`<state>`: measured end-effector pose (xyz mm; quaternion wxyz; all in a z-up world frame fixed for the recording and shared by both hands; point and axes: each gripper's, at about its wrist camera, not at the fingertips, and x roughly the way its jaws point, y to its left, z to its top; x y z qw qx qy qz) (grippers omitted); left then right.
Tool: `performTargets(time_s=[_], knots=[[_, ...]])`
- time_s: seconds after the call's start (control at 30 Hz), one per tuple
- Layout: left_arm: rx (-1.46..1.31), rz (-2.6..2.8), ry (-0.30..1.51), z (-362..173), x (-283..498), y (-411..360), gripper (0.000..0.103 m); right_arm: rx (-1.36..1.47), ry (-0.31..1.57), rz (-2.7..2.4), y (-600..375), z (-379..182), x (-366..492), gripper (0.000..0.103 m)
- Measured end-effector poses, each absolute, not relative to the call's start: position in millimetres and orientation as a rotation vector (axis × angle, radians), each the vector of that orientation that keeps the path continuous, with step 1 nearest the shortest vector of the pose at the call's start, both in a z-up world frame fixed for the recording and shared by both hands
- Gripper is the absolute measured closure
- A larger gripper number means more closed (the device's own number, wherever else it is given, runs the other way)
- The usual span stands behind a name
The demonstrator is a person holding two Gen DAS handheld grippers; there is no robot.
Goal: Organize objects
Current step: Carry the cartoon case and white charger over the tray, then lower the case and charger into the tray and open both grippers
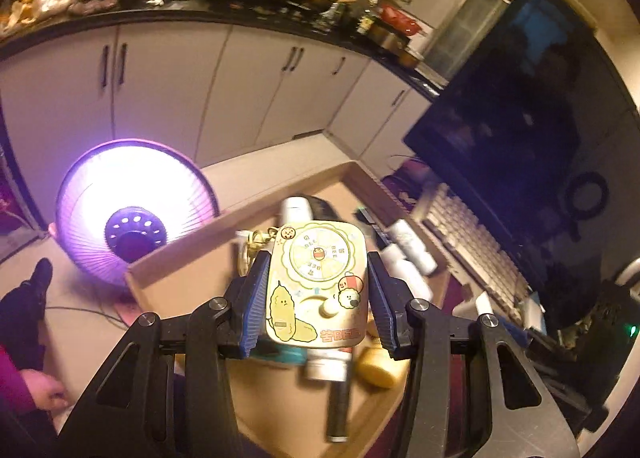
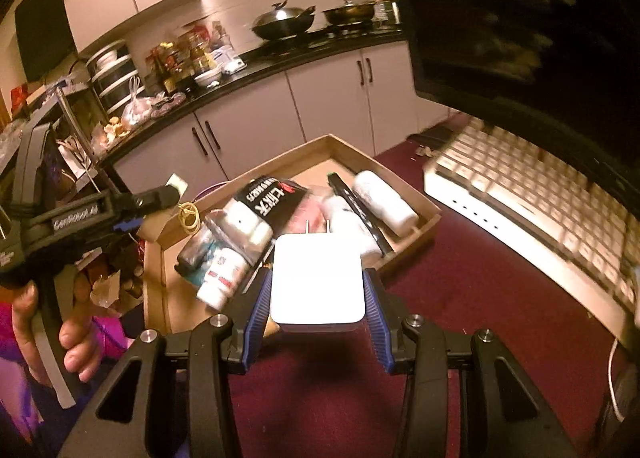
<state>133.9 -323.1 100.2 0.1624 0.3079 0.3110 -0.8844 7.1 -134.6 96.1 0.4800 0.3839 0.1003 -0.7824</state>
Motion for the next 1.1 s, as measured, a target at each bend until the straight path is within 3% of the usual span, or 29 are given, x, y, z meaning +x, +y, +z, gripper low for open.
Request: performTargets(time_s=[0.67, 1.1], knots=[[1.021, -2.406, 0.816, 54.7, 121.0, -343.0, 0.057, 0.963, 0.317, -1.855, -216.6, 69.8, -33.6, 0.058], [1.034, -2.364, 0.786, 53.3, 119.6, -344.0, 0.057, 0.996, 0.337, -1.844, -227.3, 56.4, -32.5, 0.058]])
